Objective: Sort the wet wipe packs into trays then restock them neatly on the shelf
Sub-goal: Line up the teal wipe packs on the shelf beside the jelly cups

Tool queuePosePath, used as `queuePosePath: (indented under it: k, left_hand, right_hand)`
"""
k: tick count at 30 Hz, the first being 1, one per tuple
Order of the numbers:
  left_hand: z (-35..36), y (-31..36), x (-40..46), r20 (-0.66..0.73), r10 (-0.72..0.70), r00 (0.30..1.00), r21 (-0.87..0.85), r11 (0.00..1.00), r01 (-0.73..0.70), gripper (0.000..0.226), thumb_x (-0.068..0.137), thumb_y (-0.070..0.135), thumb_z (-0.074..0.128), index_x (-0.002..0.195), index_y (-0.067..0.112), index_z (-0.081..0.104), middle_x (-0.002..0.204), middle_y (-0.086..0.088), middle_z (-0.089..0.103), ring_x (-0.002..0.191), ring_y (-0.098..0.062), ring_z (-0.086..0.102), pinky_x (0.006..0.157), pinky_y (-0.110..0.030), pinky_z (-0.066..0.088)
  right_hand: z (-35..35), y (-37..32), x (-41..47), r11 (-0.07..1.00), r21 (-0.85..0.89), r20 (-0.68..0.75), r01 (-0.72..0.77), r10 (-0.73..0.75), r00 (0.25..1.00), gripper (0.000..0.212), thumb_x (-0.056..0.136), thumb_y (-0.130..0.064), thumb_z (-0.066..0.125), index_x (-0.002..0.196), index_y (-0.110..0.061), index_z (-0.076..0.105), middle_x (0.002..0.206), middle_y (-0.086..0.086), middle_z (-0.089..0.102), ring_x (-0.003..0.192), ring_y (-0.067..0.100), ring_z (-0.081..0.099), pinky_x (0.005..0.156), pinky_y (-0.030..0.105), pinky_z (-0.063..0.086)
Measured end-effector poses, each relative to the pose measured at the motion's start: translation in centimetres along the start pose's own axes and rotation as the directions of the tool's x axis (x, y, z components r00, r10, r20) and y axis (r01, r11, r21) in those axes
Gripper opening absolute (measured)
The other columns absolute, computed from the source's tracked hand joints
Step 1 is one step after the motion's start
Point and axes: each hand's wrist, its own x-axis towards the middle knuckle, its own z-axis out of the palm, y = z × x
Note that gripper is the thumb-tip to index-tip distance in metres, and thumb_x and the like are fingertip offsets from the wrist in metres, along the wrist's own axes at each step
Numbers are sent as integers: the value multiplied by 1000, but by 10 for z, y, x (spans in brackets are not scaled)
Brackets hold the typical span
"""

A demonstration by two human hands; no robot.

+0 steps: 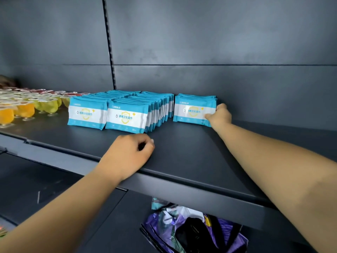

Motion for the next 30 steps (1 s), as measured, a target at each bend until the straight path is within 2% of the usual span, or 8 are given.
queuePosePath:
  k: [4,8,12,15,17,20,23,30]
  left_hand:
    - [2,1,3,-14,15,1000,5,1000,-15,29,92,28,45,80,12,66,75,-11,67,70,-25,57,67,-31,43]
    - [-1,5,-2,-30,80,996,11,997,-80,26,94,31,45,84,14,62,69,-6,61,67,-24,51,59,-30,37]
    - [-12,3,-23,-111,280,953,-8,959,-283,27,92,29,45,100,10,64,88,-8,63,85,-27,55,65,-26,31]
    - [-25,-3,-53,-181,419,890,-47,900,-433,54,80,45,30,95,7,65,91,-13,66,93,-29,55,71,-25,31]
    - [-28,-9,-85,-188,460,868,-71,875,-479,53,79,43,31,91,6,66,87,-12,66,90,-29,57,72,-24,32]
    - [-22,-22,-135,-183,498,848,-85,851,-518,39,83,31,40,83,3,67,80,-11,67,86,-19,52,75,-23,33]
    - [-2,-46,-188,-106,456,884,-125,876,-467,35,83,27,41,79,3,66,75,-9,65,82,-14,46,72,-22,34]
    - [73,-128,-336,253,137,958,-80,989,-120,26,78,24,42,77,12,65,72,-11,67,74,-18,52,66,-26,37]
  right_hand:
    - [-16,-6,-23,988,-143,-32,60,-65,997,51,86,-18,64,129,-4,40,134,15,46,122,30,46,94,32,38]
    - [-42,-22,-83,947,-256,-14,196,-207,978,39,89,-23,60,124,-7,50,128,12,52,117,27,50,90,30,39]
    - [-63,-35,-171,873,-349,-50,340,-380,924,37,90,-27,57,123,-12,54,129,7,53,118,23,49,92,27,36]
    - [-71,-32,-239,802,-398,-18,445,-492,871,36,92,-30,55,123,-13,56,128,5,55,121,23,45,97,28,33]
    - [-67,-20,-286,750,-399,-6,527,-577,817,32,89,-28,60,114,-9,63,116,9,62,113,27,51,94,32,39]
    - [-52,12,-337,661,-431,-6,615,-683,730,29,77,-33,60,85,-8,72,82,6,71,80,28,65,69,33,53]
    - [-30,59,-375,645,-455,108,614,-644,757,30,72,-37,56,76,-13,72,70,-1,69,66,23,65,60,24,52]
    - [38,193,-451,816,-322,354,480,-366,860,20,66,-29,66,71,-10,71,67,3,69,63,26,65,59,27,52]
